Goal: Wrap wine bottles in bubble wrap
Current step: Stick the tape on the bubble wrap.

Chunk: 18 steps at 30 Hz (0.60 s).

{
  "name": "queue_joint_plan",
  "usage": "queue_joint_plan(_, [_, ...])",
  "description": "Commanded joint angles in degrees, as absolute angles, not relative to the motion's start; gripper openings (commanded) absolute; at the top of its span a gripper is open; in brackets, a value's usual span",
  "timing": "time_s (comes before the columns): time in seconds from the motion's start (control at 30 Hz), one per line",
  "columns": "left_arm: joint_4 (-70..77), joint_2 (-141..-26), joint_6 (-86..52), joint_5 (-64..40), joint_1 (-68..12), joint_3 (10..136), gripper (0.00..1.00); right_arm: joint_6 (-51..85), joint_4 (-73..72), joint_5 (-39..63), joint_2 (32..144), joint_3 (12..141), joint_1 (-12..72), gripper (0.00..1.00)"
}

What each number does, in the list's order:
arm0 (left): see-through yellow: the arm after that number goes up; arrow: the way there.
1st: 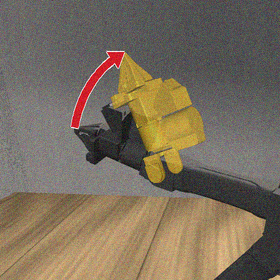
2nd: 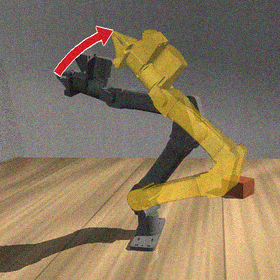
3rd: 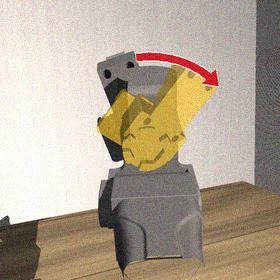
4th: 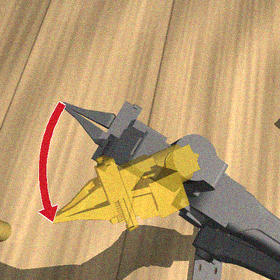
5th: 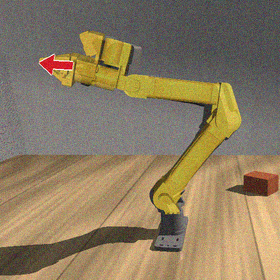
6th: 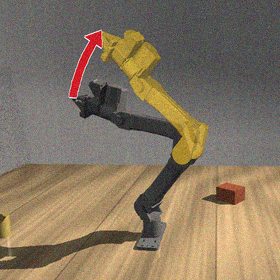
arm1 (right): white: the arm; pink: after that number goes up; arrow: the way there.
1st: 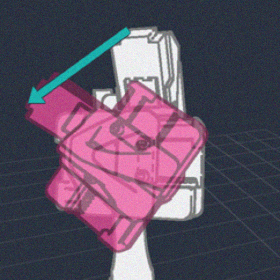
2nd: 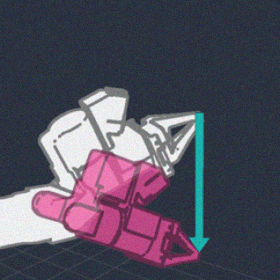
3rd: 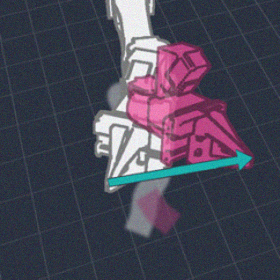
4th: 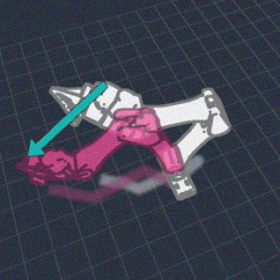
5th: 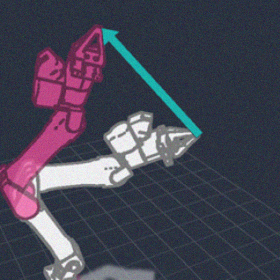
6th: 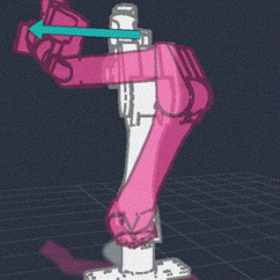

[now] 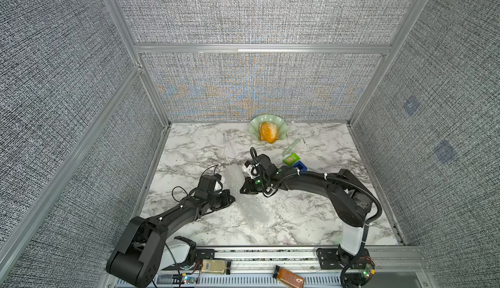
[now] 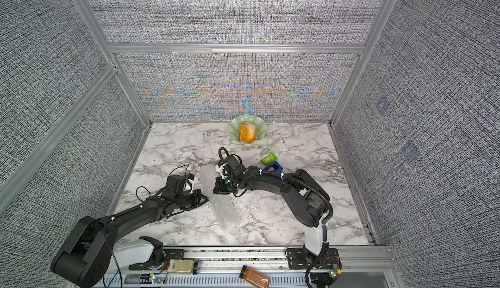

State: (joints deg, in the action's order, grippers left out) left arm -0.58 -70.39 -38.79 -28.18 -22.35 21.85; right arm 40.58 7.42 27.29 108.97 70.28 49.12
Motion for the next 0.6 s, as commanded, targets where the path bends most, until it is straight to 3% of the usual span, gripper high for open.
queue_joint_plan(0.0, [-6.3, -69.3, -35.5, -27.7, -21.7, 22.2, 0.00, 40.3, 9.3, 26.6, 109.6, 69.5, 49.3, 0.21])
queue_joint_plan(0.1, [-8.7, -68.0, -34.6, -27.9, -21.2, 22.7, 0.00, 40.9, 7.8, 27.4, 109.4, 68.4, 49.3, 0.29])
queue_joint_plan(0.57, [-18.5, -58.4, -34.4, -27.7, -20.0, 27.7, 0.00, 39.9, 8.2, 26.8, 111.2, 67.4, 49.3, 0.26])
